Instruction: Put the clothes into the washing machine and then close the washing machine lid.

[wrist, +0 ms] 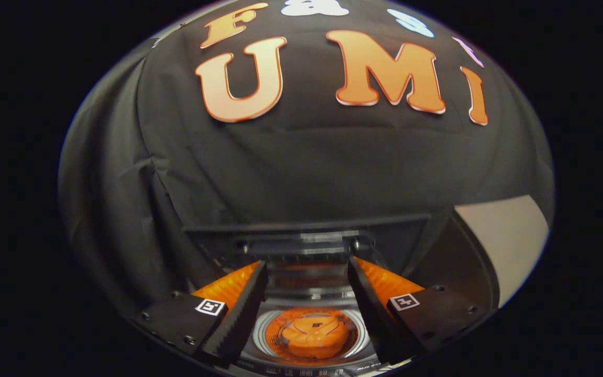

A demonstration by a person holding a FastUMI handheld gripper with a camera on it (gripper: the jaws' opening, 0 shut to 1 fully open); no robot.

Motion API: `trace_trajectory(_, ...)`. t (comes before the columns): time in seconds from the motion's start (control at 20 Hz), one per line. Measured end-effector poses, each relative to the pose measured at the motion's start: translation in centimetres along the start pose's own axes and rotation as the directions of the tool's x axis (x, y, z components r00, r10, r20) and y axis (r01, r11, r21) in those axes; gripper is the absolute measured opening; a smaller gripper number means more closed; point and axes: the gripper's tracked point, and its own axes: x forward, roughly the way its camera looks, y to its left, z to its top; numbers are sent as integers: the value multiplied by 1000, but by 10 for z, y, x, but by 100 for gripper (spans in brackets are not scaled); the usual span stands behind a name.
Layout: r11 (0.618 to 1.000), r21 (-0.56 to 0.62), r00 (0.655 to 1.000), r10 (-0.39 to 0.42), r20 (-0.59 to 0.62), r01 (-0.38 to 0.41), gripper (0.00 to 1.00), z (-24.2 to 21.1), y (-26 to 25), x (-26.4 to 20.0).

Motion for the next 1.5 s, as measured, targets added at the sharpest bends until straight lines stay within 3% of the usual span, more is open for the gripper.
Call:
trace_trajectory(0.2, 1000, 15, 999, 1, 49, -1, 98, 43, -1, 28)
trace_trajectory(0.75, 999, -5, 999, -42, -13, 41, 99, 34, -10, 84)
trace_trajectory(1.5, 997, -33, 990, -61, 124, 66, 99, -22, -5, -5)
